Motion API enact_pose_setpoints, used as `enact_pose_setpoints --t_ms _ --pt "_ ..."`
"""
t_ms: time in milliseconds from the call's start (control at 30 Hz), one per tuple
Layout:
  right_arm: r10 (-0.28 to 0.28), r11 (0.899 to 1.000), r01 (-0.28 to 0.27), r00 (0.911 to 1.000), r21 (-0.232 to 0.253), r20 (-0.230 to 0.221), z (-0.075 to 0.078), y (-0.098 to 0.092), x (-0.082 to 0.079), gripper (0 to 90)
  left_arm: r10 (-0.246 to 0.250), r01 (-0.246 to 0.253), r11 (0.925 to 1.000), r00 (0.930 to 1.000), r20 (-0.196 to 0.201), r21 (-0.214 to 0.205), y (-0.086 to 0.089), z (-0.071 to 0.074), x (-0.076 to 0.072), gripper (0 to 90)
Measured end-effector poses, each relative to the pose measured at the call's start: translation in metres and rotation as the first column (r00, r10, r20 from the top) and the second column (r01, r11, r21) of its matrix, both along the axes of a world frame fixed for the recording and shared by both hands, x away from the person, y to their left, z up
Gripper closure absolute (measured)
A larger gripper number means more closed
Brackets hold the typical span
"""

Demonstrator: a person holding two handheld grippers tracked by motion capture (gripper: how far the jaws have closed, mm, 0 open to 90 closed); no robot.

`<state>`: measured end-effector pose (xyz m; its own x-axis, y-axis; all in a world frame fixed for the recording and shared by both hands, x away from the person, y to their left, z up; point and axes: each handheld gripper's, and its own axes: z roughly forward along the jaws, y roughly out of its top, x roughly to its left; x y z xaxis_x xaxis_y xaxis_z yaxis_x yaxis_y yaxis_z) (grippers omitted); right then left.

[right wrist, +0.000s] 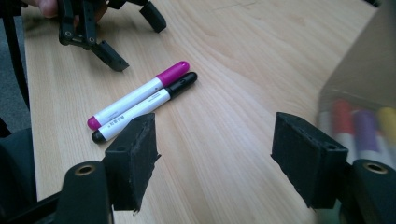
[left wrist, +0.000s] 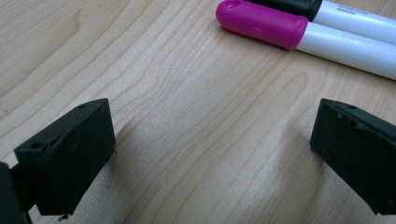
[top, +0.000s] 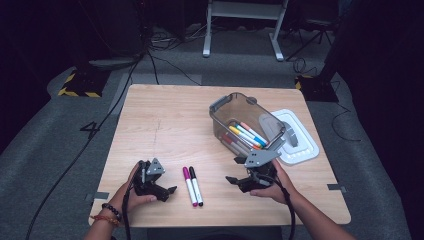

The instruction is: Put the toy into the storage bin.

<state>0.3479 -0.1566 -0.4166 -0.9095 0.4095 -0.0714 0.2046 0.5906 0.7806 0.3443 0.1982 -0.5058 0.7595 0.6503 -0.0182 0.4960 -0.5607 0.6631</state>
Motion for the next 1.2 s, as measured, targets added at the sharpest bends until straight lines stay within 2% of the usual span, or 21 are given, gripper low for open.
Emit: enact_pose_setpoints --t_ms 367,600,800,933,1033,1200 --pt "0.051 0.999 -0.051 0.9984 -0.007 -0.024 -0.032 0.057 0.015 33.0 0.004 -0.004 1.0000 1.0000 -0.002 0.001 0.000 0.000 0.000 0.3" --pt "0.059 0.998 -0.060 0.9960 -0.004 -0.067 -0.048 0.088 0.028 33.9 0.003 -0.003 1.0000 1.0000 -0.001 0.000 0.000 0.000 0.000 0.2" --pt "0.055 0.998 -0.057 0.9939 -0.025 -0.096 -0.060 0.100 0.034 34.4 0.002 -0.002 1.0000 1.0000 -0.001 0.001 0.000 0.000 0.000 0.2" --pt "0.034 0.999 -0.038 0.9949 -0.038 -0.095 -0.061 0.104 0.043 35.4 0.002 -0.002 1.0000 1.0000 -0.001 0.001 0.000 0.000 0.000 0.2" --pt "0.023 0.999 -0.029 0.9910 -0.044 -0.132 -0.068 0.105 0.047 35.1 0.001 -0.001 1.0000 1.0000 0.001 0.003 0.000 0.000 0.000 0.4" --pt "0.016 0.997 -0.026 0.9921 -0.079 -0.124 -0.072 0.107 0.047 38.5 0.001 -0.001 1.0000 1.0000 0.001 0.002 0.000 0.000 0.000 0.4"
